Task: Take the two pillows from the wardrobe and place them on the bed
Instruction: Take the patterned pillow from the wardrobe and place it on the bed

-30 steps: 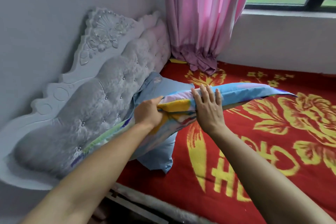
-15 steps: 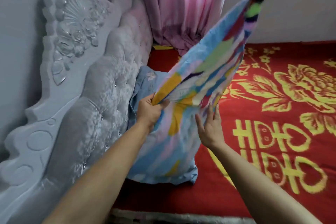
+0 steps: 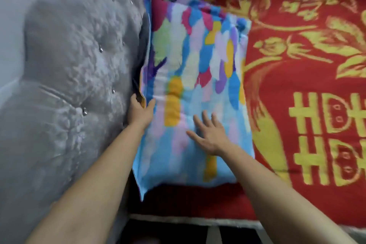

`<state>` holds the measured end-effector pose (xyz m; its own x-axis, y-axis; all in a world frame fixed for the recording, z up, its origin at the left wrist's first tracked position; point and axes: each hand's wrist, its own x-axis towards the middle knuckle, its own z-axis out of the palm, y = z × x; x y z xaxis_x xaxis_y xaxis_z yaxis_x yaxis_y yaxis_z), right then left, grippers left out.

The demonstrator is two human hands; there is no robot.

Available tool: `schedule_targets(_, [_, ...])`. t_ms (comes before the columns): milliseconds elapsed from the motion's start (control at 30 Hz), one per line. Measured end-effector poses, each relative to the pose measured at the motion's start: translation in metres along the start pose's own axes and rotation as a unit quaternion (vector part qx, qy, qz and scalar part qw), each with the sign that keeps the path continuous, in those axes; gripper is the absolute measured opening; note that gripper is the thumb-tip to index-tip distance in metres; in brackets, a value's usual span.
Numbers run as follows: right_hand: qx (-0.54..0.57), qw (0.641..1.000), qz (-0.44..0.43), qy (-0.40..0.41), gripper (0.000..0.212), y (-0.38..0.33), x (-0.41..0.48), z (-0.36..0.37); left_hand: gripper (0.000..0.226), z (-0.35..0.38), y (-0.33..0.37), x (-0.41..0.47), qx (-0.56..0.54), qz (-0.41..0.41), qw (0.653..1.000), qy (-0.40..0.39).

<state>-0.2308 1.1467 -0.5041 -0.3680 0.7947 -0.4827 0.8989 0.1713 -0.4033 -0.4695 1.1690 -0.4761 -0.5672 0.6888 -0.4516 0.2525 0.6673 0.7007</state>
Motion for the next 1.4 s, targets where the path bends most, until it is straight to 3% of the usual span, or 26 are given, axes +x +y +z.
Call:
schedule_targets(100, [0.042, 0.997, -0.017, 0.056, 0.066, 0.012, 0.015, 0.013, 0.047, 0.018, -0.050, 0.003, 0.073, 0.019, 0.997, -0.021])
schedule_targets(200, [0.133, 0.971, 0.009, 0.199, 0.059, 0.032, 0.018, 0.007, 0.067, 0.028, -0.072, 0.002, 0.079, 0.018, 0.996, -0.032])
schedule_targets(267, [0.137, 0.949, 0.081, 0.272, 0.069, 0.050, 0.016, 0.006, 0.072, 0.032, -0.079, 0.008, 0.101, 0.009, 0.994, -0.031])
schedule_targets(333, [0.141, 0.927, 0.208, 0.279, 0.088, 0.067, 0.013, 0.010, 0.074, 0.035, -0.081, 0.011, 0.145, -0.014, 0.989, -0.018])
schedule_targets(400, [0.191, 0.894, 0.332, 0.232, 0.112, 0.082, 0.009, 0.015, 0.071, 0.039, -0.077, 0.007, 0.195, -0.020, 0.980, 0.034])
schedule_targets(500, [0.264, 0.869, 0.377, 0.180, 0.128, 0.091, 0.006, 0.012, 0.048, 0.044, -0.065, -0.011, 0.206, 0.063, 0.965, 0.148])
schedule_targets(600, [0.254, 0.851, 0.354, 0.294, 0.120, 0.080, 0.004, 0.008, 0.031, 0.038, -0.053, -0.019, 0.124, 0.167, 0.947, 0.245])
schedule_targets(667, [0.253, 0.844, 0.312, 0.356, 0.115, 0.068, 0.000, 0.009, 0.031, 0.028, -0.051, -0.016, 0.095, 0.194, 0.932, 0.292])
schedule_targets(733, [0.238, 0.876, 0.262, 0.328, 0.113, 0.065, -0.006, 0.018, 0.033, 0.020, -0.058, -0.010, 0.106, 0.187, 0.935, 0.283])
schedule_targets(800, [0.213, 0.927, 0.219, 0.218, 0.116, 0.071, -0.011, 0.028, 0.035, 0.015, -0.069, -0.001, 0.154, 0.157, 0.946, 0.239])
schedule_targets(867, [0.187, 0.947, 0.202, 0.165, 0.117, 0.080, -0.011, 0.031, 0.041, 0.016, -0.073, 0.003, 0.211, 0.111, 0.946, 0.219])
schedule_targets(967, [0.105, 0.953, 0.130, 0.252, 0.098, 0.074, -0.009, 0.036, 0.055, 0.027, -0.079, -0.012, 0.276, 0.171, 0.918, 0.227])
schedule_targets(1033, [0.053, 0.955, 0.102, 0.273, 0.088, 0.066, -0.010, 0.046, 0.069, 0.038, -0.098, -0.035, 0.336, 0.213, 0.908, 0.132])
schedule_targets(1133, [0.025, 0.962, 0.110, 0.247, 0.090, 0.063, -0.014, 0.059, 0.085, 0.045, -0.124, -0.047, 0.355, 0.158, 0.920, 0.042])
schedule_targets(1400, [0.010, 0.977, 0.132, 0.167, 0.091, 0.061, -0.019, 0.047, 0.078, 0.046, -0.111, -0.053, 0.384, 0.134, 0.913, 0.028])
